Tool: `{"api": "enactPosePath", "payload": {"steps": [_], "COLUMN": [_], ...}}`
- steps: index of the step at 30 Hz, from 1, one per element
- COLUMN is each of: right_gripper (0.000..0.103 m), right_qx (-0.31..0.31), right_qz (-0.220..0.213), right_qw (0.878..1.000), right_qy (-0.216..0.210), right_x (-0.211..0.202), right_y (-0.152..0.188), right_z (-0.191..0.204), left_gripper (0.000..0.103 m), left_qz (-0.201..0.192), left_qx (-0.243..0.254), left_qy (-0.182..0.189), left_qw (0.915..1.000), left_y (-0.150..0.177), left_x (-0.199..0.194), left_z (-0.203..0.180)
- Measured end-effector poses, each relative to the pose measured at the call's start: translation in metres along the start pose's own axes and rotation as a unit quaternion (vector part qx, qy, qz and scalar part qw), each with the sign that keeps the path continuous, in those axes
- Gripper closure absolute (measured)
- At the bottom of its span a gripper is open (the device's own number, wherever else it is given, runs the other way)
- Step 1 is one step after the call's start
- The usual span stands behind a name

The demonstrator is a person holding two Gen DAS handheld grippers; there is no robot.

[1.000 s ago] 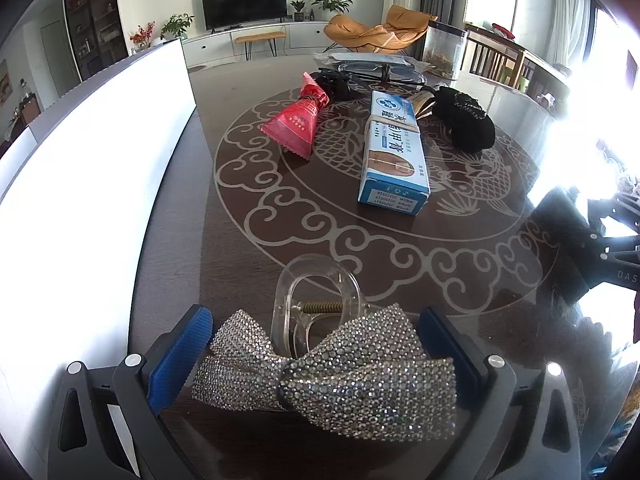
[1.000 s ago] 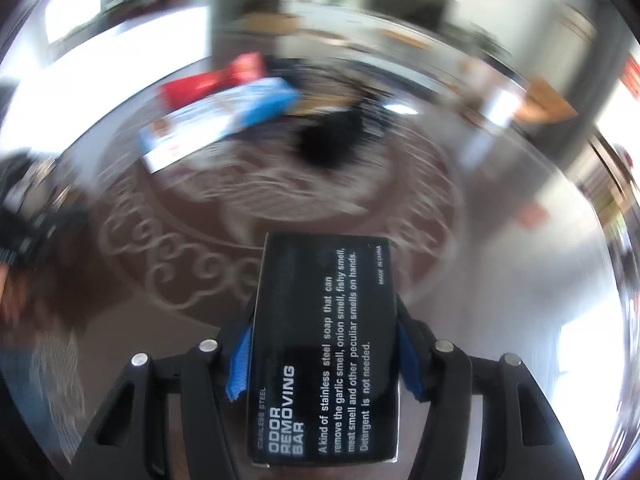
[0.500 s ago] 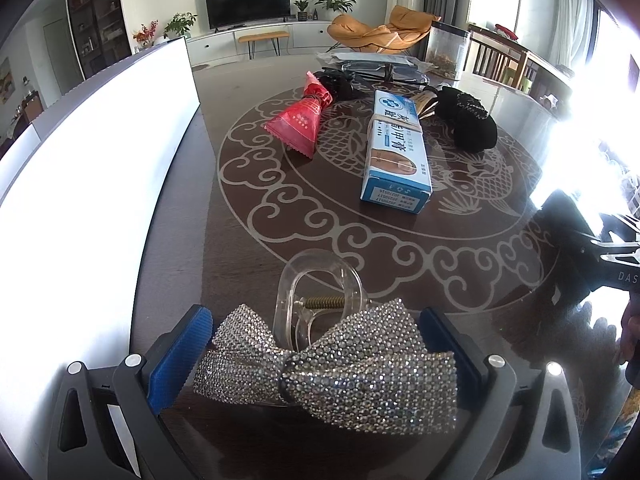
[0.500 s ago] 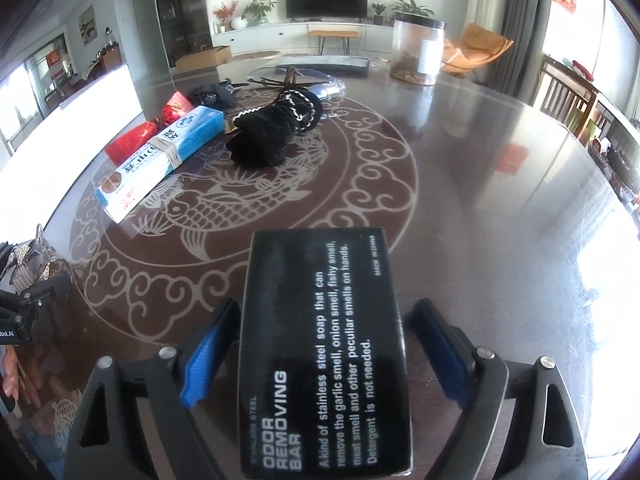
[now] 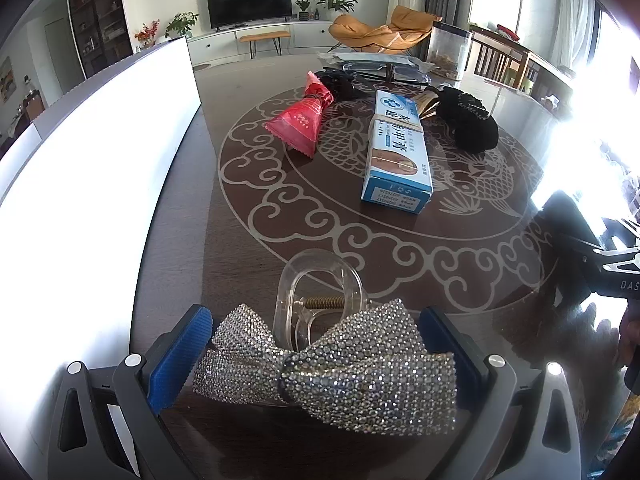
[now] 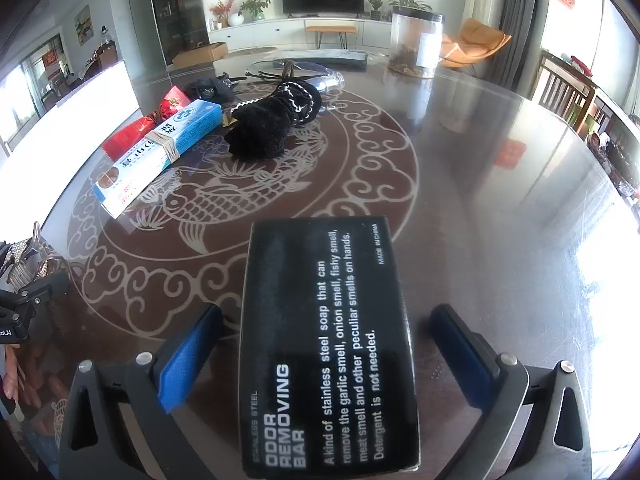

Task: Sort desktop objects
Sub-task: 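Carry the bow clip and odor bar box into the cardboard bin and release both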

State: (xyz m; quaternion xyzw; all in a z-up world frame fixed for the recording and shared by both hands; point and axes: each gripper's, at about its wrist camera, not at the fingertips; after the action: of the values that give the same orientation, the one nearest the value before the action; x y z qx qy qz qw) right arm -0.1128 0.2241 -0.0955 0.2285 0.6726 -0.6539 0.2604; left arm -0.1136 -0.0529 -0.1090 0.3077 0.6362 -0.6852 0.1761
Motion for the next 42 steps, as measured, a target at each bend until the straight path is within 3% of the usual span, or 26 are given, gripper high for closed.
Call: {"api": "enactPosePath", "payload": {"steps": [4, 12, 13, 17, 19, 25, 30, 38, 39, 41, 42], "right_gripper": [0.0, 0.0, 0.0, 0.0, 0.0, 0.0, 0.0, 0.0, 0.002, 0.044, 0.044], "right_qx": [0.0, 0.0, 0.0, 0.0, 0.0, -0.012, -0.011, -0.057, -0.053, -0.059, -0.061], "right_qz": [0.0, 0.0, 0.0, 0.0, 0.0, 0.009, 0.048, 0.069, 0.077, 0.083, 0.094], "right_qw": [1.0, 1.0, 1.0, 1.0, 1.0, 1.0, 0.994, 0.99, 0.99, 0.991, 0.99], "right_qy": [0.0, 0.0, 0.0, 0.0, 0.0, -0.015, -0.099, -0.112, -0.108, -0.09, -0.083], "right_x": [0.0, -0.001, -0.001, -0.001, -0.001, -0.002, -0.017, -0.021, -0.015, -0.013, -0.011], "right_y": [0.0, 0.0, 0.0, 0.0, 0.0, -0.001, 0.0, -0.005, -0.007, -0.011, -0.013], "right_z": [0.0, 0.0, 0.0, 0.0, 0.0, -0.001, -0.025, -0.008, -0.005, -0.003, -0.003], "left_gripper": [0.0, 0.0, 0.01, 0.022, 0.029, 0.033, 0.033, 0.033, 0.033, 0.033, 0.033], "left_qz": [0.006, 0.058, 0.052, 0.026, 0.013, -0.01, -0.027, -0.032, -0.033, -0.035, -0.037], "left_qx": [0.0, 0.042, 0.047, 0.005, 0.01, 0.015, 0.035, 0.032, 0.032, 0.028, 0.024], "left_qy": [-0.003, 0.046, 0.05, 0.079, 0.082, 0.091, 0.098, 0.119, 0.12, 0.12, 0.121], "left_qw": [1.0, 0.9964, 0.9963, 0.9965, 0.9965, 0.9956, 0.9942, 0.9918, 0.9917, 0.9917, 0.9917], "left_y": [0.0, -0.004, -0.004, -0.004, -0.002, 0.001, 0.006, 0.006, 0.006, 0.006, 0.006], "left_x": [0.0, 0.002, 0.0, -0.011, -0.016, -0.033, -0.051, -0.058, -0.06, -0.065, -0.07], "left_z": [-0.001, -0.002, -0.001, 0.012, 0.01, -0.007, -0.024, -0.046, -0.046, -0.045, -0.042]}}
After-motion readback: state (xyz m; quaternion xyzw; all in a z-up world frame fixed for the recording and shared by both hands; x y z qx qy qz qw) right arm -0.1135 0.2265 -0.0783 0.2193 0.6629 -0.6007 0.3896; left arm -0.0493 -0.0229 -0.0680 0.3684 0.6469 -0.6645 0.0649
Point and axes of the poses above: each gripper's, at about its wrist camera, not at the fingertips, and x roughly the way its jaws point, z to its left, y to its underside, and after that the axes turned 15 degrees about -z, right-handed
